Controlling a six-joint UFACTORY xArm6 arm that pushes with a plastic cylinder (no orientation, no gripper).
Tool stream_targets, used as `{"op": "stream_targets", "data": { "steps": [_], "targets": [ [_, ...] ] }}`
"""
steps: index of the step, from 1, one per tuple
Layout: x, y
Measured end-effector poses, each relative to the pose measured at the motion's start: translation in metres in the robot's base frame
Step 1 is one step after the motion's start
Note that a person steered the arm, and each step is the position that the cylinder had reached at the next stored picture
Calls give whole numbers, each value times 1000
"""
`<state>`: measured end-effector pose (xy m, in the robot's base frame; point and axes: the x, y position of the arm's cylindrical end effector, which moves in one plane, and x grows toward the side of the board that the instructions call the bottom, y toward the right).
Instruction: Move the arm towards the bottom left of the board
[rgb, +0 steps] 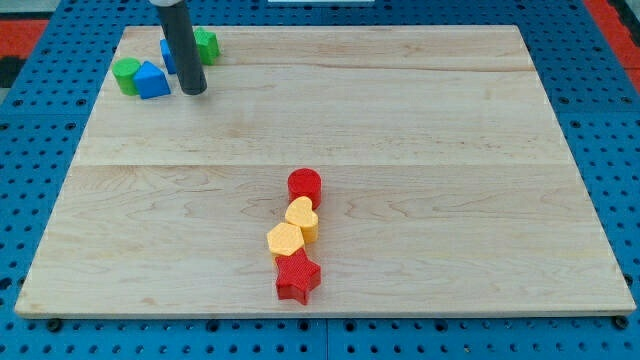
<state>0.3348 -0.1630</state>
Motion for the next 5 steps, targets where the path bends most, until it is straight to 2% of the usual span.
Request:
{"op": "stream_targets", "data": {
  "steps": [1, 2, 3, 4, 5],
  "targets": [
    [44, -38],
    [47, -137],
    [45, -142],
    [13, -142],
    [4, -142]
  ]
}}
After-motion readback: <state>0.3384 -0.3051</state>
